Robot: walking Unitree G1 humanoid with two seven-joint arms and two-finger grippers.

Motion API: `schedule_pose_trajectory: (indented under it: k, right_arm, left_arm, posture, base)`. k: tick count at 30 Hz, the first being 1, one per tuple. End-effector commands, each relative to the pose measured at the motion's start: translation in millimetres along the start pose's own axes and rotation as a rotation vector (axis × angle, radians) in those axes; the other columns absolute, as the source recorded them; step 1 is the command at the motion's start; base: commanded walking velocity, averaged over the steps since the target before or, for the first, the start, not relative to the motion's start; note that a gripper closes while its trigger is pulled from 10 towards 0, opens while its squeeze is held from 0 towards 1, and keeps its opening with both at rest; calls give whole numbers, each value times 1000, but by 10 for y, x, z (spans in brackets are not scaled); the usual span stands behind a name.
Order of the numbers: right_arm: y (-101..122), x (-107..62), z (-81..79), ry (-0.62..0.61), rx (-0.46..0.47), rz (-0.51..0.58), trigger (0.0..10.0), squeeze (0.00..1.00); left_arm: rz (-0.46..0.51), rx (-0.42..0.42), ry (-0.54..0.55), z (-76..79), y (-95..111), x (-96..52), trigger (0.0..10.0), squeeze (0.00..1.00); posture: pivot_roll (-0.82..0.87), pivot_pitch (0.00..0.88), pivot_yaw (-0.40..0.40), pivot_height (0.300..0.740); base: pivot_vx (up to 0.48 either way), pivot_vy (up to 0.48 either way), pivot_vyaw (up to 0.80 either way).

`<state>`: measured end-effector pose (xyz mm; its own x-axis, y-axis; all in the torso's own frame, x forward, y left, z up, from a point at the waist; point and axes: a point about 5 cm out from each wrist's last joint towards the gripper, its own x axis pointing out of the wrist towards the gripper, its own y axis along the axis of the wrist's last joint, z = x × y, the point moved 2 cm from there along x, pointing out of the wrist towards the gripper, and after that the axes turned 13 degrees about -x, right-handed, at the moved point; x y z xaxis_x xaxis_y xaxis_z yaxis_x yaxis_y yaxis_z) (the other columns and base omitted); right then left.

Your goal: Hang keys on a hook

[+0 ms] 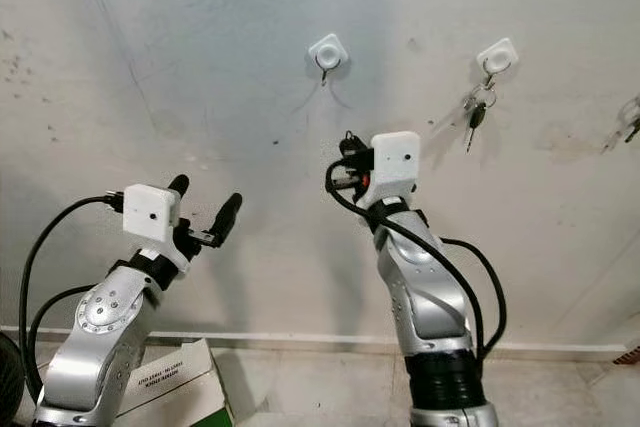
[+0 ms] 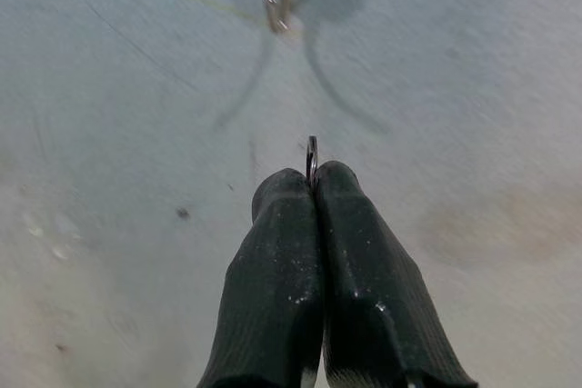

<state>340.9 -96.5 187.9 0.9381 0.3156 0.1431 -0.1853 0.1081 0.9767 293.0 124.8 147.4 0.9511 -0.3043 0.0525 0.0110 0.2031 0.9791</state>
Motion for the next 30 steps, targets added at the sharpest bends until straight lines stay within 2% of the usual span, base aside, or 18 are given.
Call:
schedule_pose_trajectory:
  k: [1,3,9,18,30]
  right_arm:
    - [90,68,-81,35,16,40,10000,0]
    - [191,145,-170,73,36,85,10000,0]
    - [312,265,-202,98,65,135,10000,0]
    - [428,404,-201,86,114,173,10000,0]
    - [496,511,-235,76,153,197,10000,0]
  left_arm:
    - [2,21,-22,31,6,24,10000,0]
    - [3,36,-62,95,3,30,10000,0]
    - [7,57,-149,202,23,29,10000,0]
    - [46,73,-146,232,75,82,10000,0]
    - [45,72,-142,246,56,74,10000,0]
  posture:
    - [96,0,59,740]
    - [97,0,60,740]
    - [115,0,62,740]
    - [113,0,58,740]
    - [117,0,53,740]
  base:
    - [0,0,0]
    - [0,0,0]
    - [0,0,0]
    - [0,0,0]
    - [0,0,0]
